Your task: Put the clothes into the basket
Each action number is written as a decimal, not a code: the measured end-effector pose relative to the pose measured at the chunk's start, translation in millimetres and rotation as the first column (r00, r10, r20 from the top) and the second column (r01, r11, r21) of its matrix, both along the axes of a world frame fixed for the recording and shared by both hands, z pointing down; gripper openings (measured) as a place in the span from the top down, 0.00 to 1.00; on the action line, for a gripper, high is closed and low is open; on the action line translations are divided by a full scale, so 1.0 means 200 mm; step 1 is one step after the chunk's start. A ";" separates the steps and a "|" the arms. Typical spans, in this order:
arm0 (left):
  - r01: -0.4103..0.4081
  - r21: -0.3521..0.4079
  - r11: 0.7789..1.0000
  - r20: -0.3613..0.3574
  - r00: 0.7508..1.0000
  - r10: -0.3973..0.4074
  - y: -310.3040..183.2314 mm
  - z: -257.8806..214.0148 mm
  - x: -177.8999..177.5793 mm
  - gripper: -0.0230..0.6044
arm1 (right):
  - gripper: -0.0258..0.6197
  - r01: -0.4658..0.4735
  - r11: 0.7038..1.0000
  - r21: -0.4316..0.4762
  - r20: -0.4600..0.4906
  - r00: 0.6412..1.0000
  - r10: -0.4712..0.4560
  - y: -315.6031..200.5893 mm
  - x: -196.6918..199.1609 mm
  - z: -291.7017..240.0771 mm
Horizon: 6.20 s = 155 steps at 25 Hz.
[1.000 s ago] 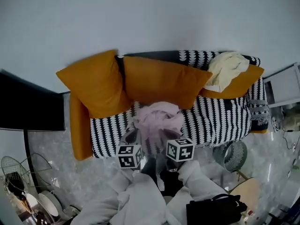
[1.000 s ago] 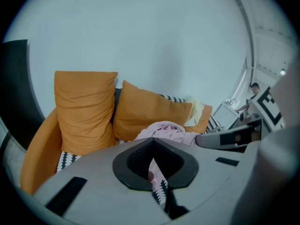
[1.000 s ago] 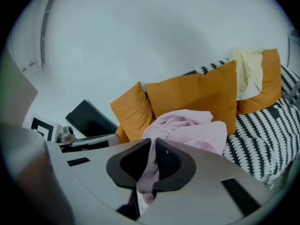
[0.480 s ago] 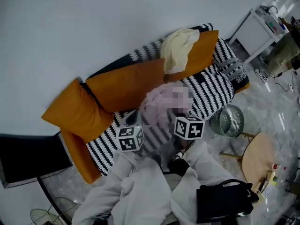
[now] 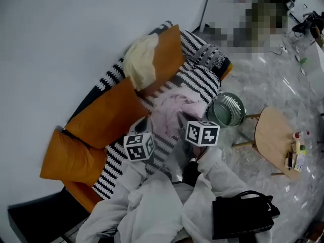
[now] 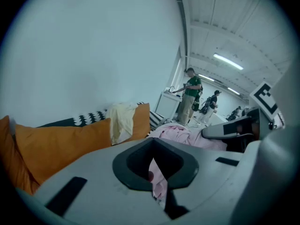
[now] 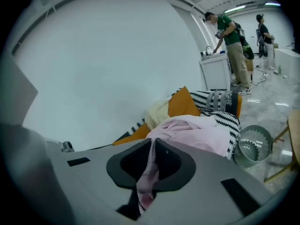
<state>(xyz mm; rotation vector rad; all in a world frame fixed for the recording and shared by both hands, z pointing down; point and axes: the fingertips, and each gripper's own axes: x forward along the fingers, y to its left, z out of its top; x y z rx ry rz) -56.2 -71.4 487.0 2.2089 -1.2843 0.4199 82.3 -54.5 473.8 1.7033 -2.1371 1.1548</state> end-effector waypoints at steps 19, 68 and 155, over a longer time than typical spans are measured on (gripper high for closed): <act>-0.203 -0.038 0.978 -0.001 0.979 0.204 -0.29 -0.03 1.49 0.95 | 0.90 -0.198 0.979 -0.043 0.030 0.980 0.199 -0.10 1.42 0.05; -0.493 -0.288 0.821 0.047 0.849 0.526 -0.34 0.87 2.81 0.95 | 0.71 -0.557 0.798 -0.229 -0.092 0.828 0.553 -0.02 2.70 1.06; 0.196 -0.025 0.980 0.095 0.977 -0.193 -0.43 -0.06 1.24 0.95 | 0.92 0.046 0.988 0.148 -0.078 0.996 -0.034 -0.75 1.50 0.05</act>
